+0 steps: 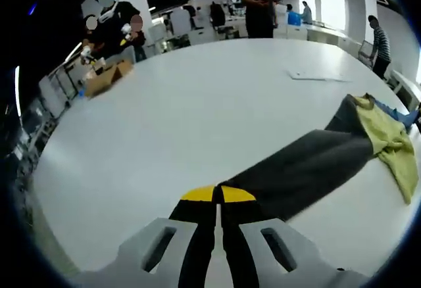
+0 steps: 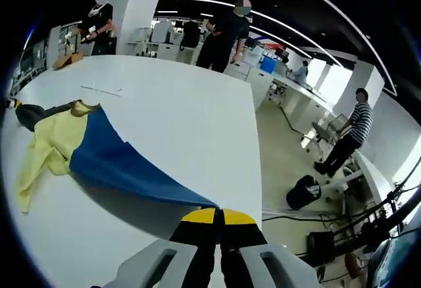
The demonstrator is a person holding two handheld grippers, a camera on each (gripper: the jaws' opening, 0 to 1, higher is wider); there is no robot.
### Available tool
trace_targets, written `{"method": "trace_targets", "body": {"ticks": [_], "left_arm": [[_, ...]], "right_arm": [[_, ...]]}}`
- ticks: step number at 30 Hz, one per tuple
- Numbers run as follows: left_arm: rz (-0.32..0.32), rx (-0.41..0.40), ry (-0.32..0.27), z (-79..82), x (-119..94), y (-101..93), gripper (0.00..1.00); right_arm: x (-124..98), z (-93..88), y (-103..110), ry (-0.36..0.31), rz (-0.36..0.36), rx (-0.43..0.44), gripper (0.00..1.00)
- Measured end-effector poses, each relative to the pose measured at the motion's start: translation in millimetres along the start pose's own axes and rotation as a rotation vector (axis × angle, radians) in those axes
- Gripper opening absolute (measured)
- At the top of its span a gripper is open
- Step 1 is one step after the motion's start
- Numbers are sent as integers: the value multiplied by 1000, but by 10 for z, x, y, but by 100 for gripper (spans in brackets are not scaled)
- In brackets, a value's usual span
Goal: Fold the garment on the visible template until the final outline fits inside the template.
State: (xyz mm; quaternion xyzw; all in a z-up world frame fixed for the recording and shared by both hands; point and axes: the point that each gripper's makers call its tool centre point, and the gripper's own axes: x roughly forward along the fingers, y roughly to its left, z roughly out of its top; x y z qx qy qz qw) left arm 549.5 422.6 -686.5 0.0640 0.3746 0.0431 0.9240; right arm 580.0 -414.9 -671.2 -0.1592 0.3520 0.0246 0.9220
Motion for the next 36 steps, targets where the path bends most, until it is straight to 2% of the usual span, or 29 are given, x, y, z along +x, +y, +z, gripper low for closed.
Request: {"method": "trace_targets", "body": {"ticks": [13,16,24,36], "left_arm": [[1,-4,23,-47,13,-14,0],[3,-8,23,-46,7,-14,0],[9,-17,18,-34,-28,-5,0],[22,-28,24,-86,-73,88,0]], "right_arm": [[-6,-195,99,54,34,10,0],[-11,-269,164,87,60,6,0],[-49,-274,205,98,61,-23,0],[-108,-285,192,99,56,-14,9]]}}
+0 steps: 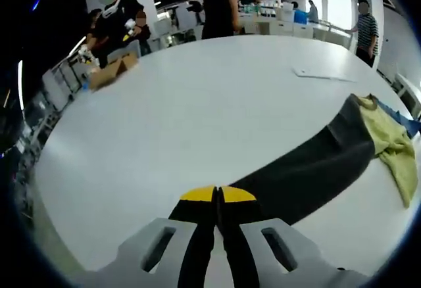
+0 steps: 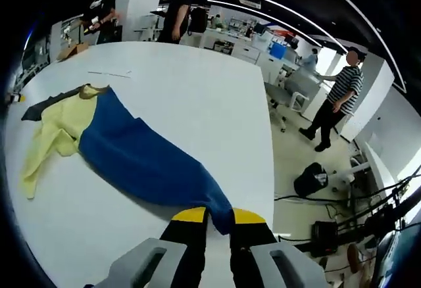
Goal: Fold the garment on the visible template until the final outline fits inside the template.
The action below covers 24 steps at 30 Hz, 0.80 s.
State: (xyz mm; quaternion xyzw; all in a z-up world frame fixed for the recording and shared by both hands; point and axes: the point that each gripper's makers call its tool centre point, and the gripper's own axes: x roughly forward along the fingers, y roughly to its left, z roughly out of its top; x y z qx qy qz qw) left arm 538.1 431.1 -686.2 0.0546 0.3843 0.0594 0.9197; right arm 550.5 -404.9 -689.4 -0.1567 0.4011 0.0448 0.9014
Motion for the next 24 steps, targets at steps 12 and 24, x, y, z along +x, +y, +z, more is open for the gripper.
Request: {"method": "trace_targets", "body": {"ticks": [12,24], "left_arm": [[1,2,-17,57,-34,-23,1],[-25,17,-40,121,-111,-140,8]], "right_arm": [[-89,78,-44,-35,-8,16,20],[-225,157,25,-76,22,26,27]]}}
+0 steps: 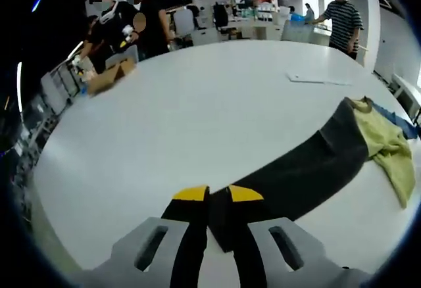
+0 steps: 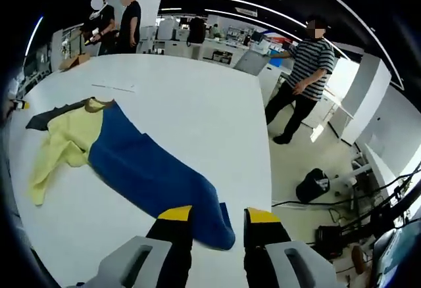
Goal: Fold the garment on the visible template until the final outline fits inside the template.
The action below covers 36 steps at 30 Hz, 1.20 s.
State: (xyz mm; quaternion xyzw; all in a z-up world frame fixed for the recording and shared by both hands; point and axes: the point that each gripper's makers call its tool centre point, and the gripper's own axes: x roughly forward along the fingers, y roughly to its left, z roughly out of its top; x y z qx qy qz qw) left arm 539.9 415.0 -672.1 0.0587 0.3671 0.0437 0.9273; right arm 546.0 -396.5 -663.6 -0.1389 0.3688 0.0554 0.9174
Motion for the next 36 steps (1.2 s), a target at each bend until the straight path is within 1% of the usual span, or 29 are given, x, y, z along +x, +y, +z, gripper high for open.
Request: {"method": "trace_targets", "body": {"ticks": [8,11,14,16,19,24,29,36], "left_arm": [[-33,17,-25,35,-56,-112,10],[-44,17,-35,45,-90,-140,12],[-57,31,-43,65,-106,-162,14],[-67,35,-44,57,-135,-196,15],[-83,27,-60,68,-164,-224,15],[-110,22,-77,86,-216,-303,16],[-145,24,-98,107,-277,-428,17],[-194,32,-119,102,-365,-612,18]], "right_arm": [[-32,51,148,-15,28,-40,26],[-71,132,196,-49,28,-44,28],[-104,178,280,-56,47,-62,31],[-124,204,333,-61,56,-71,34],[-168,244,436,-82,83,-72,34],[-208,234,575,-85,119,-84,34],[-229,181,691,-78,140,-118,33],[-305,209,864,-106,176,-128,32]]}}
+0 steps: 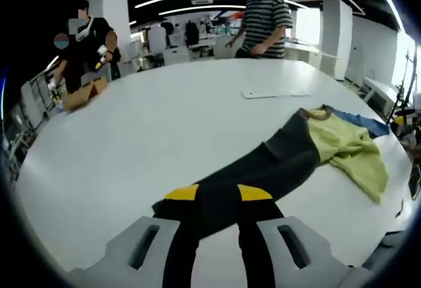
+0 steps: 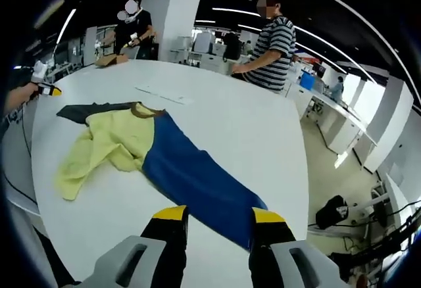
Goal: Fold the garment on the visible template until the final outline fits inside the template.
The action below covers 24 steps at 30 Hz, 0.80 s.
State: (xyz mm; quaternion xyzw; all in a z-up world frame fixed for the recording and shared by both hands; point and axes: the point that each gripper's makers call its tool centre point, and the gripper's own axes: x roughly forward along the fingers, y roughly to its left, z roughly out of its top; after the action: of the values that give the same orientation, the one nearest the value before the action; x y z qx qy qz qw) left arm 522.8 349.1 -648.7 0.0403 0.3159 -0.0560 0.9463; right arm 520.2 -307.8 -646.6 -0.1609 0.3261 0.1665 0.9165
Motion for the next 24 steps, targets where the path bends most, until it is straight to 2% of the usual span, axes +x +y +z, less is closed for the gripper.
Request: {"method": "trace_targets", "body": {"ticks": [12,19,24], "left_arm": [[-51,-5,-12,-77,-35,-183,19],[-67,-5,-18,-114,-57,-237,21],[-89,2,-21,-140,-84,-343,21]], "right_arm": [[-13,43,201,-18,34,-27,32],[-22,18,298,-21,48,-41,32],[-25,-4,383,-22,62,-43,31]]}}
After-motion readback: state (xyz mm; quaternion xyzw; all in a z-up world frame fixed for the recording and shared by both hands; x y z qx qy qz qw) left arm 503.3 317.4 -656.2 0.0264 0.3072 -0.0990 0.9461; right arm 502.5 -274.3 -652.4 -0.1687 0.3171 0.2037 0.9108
